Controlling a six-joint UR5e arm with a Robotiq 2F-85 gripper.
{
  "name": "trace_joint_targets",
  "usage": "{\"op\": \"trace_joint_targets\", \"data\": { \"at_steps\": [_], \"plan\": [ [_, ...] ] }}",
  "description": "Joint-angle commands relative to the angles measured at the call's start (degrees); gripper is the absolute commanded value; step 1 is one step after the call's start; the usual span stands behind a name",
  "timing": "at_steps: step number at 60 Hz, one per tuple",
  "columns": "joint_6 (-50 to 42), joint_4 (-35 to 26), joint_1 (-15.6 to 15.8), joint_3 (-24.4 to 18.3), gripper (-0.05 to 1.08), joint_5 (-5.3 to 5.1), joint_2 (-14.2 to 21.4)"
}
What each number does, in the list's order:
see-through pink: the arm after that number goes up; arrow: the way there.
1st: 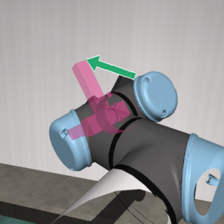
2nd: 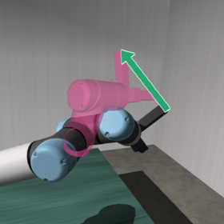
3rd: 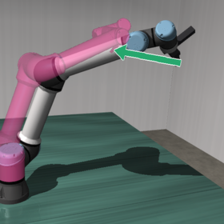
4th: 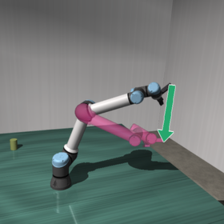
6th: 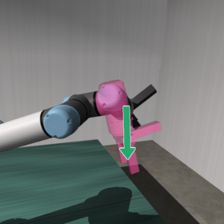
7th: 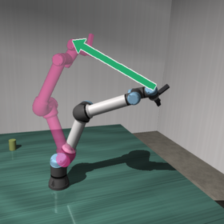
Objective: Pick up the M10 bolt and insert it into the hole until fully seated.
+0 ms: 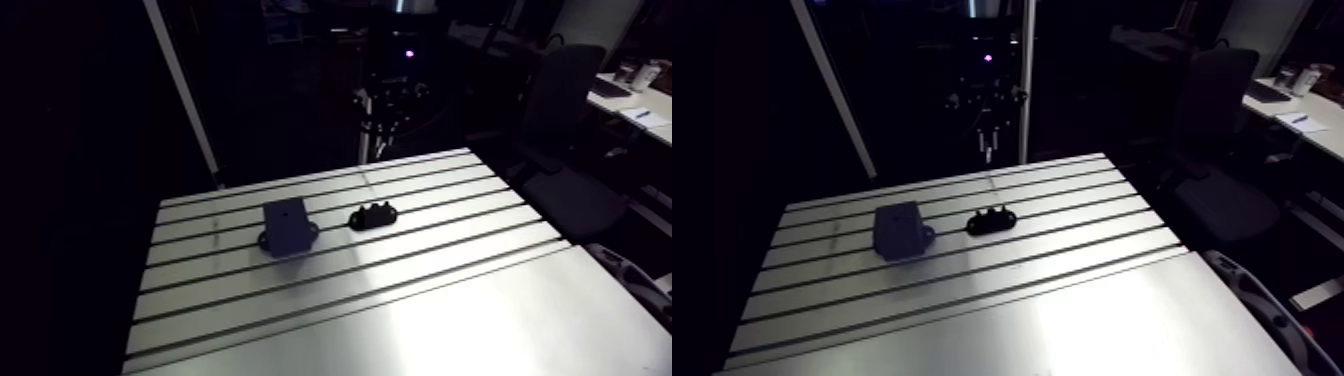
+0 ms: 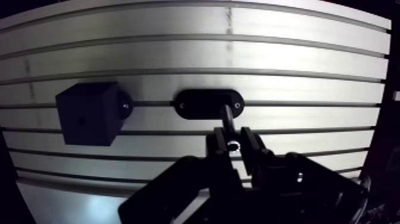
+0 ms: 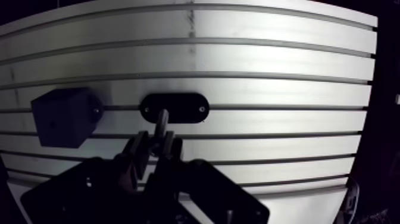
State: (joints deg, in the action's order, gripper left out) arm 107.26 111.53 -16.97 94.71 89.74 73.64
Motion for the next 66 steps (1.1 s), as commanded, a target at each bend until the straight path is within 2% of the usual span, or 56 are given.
{"op": "trace_joint_targets", "data": {
  "at_steps": [1,15,36,42,57,66],
  "plan": [
    [-0.2,-4.3,0.0,-2.0,1.07,0.12,1.2],
    [-0.3,-10.3,2.7,-6.0,1.07,-0.05,0.5],
    [-4.0,-18.9,7.9,-14.2,1.07,0.12,-4.8],
    [-5.4,-22.2,10.5,-17.1,1.07,0.21,-6.8],
    [-6.3,-25.9,12.9,-19.0,1.07,0.39,-7.2],
    [-7.8,-30.5,14.3,-21.3,1.07,0.39,-7.2]
  ]
}}
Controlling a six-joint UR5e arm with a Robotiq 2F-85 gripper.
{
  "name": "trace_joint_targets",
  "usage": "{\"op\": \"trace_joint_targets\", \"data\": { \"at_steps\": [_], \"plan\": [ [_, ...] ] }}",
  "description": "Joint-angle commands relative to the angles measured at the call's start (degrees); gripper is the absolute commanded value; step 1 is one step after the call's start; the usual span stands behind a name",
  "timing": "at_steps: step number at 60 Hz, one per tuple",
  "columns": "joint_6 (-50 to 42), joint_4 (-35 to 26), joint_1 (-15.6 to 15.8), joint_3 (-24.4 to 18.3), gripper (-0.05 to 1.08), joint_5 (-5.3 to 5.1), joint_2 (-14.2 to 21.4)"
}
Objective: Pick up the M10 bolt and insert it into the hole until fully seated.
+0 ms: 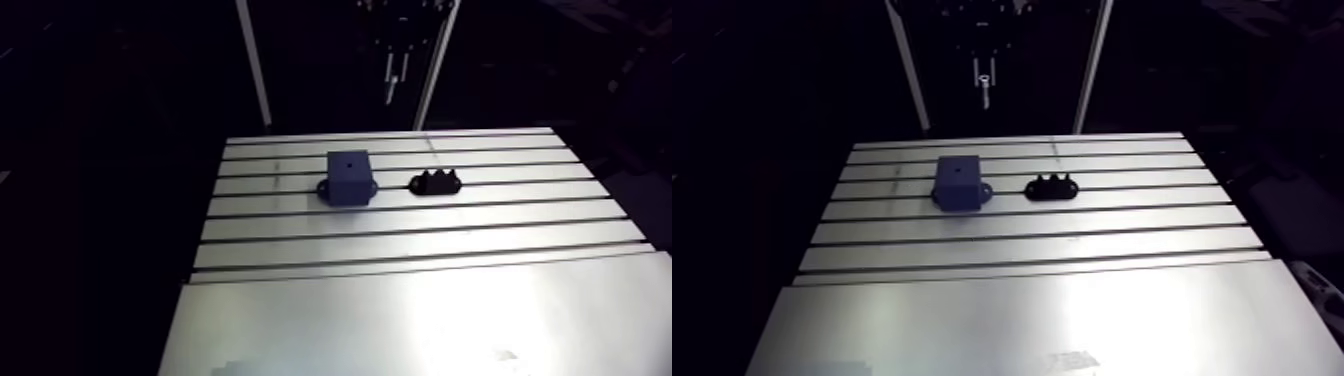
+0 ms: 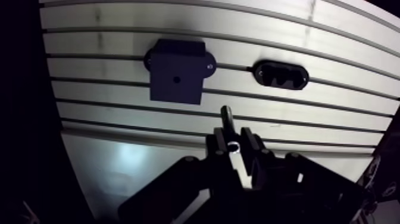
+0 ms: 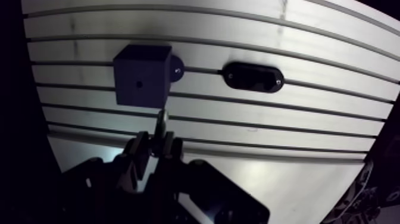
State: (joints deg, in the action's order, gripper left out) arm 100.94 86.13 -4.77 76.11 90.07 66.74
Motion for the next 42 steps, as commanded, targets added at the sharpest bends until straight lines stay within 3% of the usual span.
{"op": "trace_joint_targets", "data": {
  "at_steps": [1,18,42],
  "plan": [
    [-1.5,-6.0,2.4,-3.0,1.07,-0.02,-0.3],
    [-3.6,-7.1,5.1,-4.1,1.07,0.16,-3.5],
    [-3.6,-6.3,5.3,-8.4,1.07,0.32,-7.7]
  ]
}}
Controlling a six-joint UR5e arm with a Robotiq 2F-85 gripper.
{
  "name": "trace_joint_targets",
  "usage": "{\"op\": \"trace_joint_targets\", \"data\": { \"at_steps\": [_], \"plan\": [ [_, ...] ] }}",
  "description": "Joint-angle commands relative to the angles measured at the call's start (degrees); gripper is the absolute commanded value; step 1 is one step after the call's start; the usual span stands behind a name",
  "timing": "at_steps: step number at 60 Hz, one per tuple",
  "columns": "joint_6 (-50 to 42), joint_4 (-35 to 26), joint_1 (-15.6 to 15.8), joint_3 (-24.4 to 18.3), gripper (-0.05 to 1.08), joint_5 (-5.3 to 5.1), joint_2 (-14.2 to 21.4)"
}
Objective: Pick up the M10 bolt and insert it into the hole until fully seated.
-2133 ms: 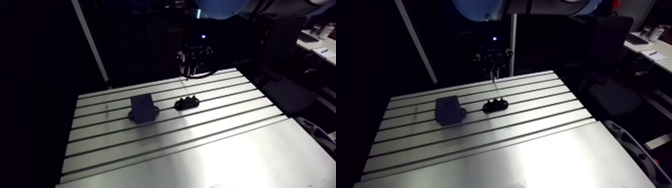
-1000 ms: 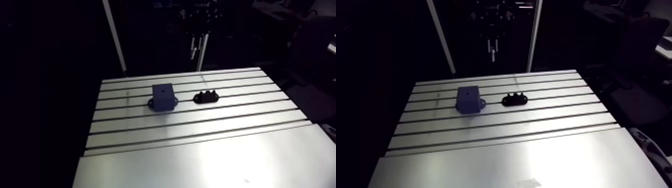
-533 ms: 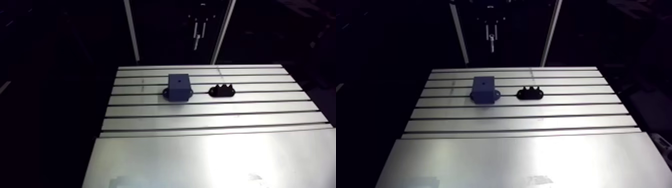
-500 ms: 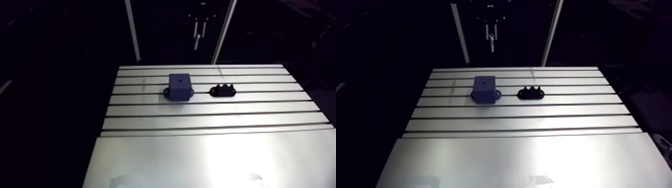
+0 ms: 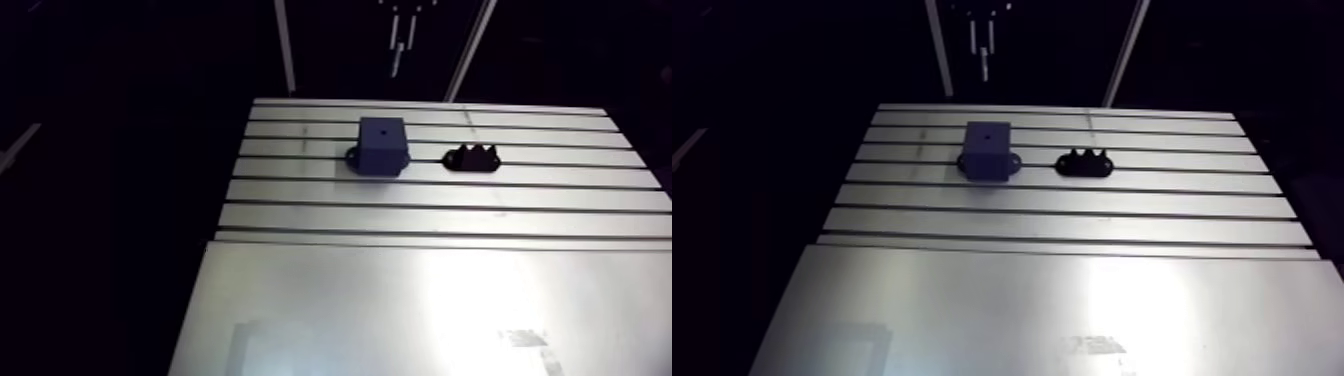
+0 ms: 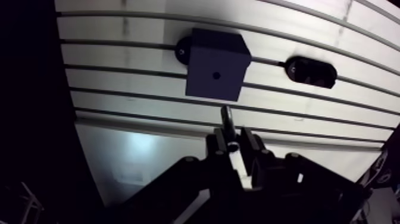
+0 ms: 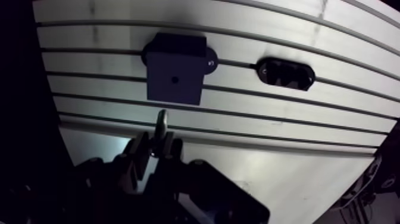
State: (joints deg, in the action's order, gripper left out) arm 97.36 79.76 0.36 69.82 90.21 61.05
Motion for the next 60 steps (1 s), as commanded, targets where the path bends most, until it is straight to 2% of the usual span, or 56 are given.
{"op": "trace_joint_targets", "data": {
  "at_steps": [1,28,45,57,60],
  "plan": [
    [0.0,0.0,0.2,-2.0,1.07,0.18,-2.2],
    [-0.1,0.3,1.3,-0.3,1.07,0.27,-2.3],
    [-0.2,3.0,1.2,3.0,1.08,0.37,-1.7],
    [-0.1,3.3,1.2,4.0,1.08,0.61,-1.7],
    [-0.1,3.3,1.2,4.5,1.08,1.03,-1.8]
  ]
}}
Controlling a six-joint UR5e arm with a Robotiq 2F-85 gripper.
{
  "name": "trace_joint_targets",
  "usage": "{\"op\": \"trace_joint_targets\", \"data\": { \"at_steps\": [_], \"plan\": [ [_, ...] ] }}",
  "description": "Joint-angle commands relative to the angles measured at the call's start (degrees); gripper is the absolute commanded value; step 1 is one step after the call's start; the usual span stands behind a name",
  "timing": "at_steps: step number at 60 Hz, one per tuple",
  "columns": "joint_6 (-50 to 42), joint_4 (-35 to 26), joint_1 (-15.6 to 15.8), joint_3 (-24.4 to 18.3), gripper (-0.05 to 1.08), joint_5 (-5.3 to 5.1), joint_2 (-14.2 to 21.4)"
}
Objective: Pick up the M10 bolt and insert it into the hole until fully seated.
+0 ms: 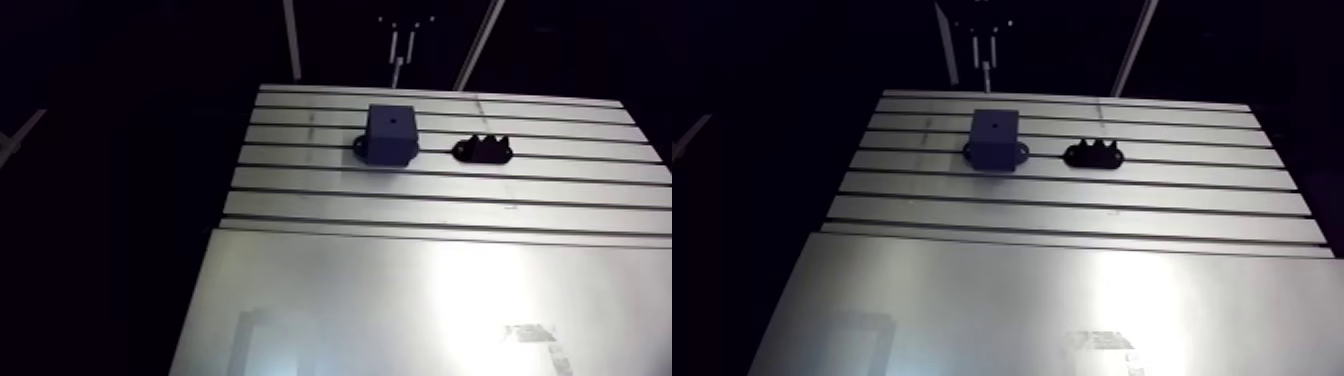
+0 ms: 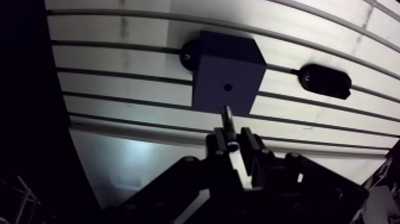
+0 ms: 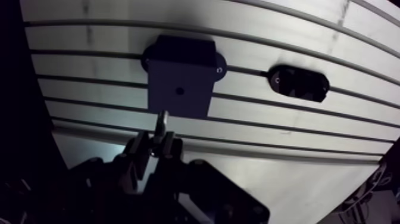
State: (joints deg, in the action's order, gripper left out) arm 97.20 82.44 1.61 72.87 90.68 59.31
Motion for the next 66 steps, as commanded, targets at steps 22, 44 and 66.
{"op": "trace_joint_targets", "data": {
  "at_steps": [22,44,66],
  "plan": [
    [0.1,0.7,0.0,2.6,1.08,1.38,-0.1],
    [0.1,1.5,0.0,3.4,1.08,1.38,-0.3],
    [0.1,2.3,-0.1,3.4,1.08,1.38,-0.7]
  ]
}}
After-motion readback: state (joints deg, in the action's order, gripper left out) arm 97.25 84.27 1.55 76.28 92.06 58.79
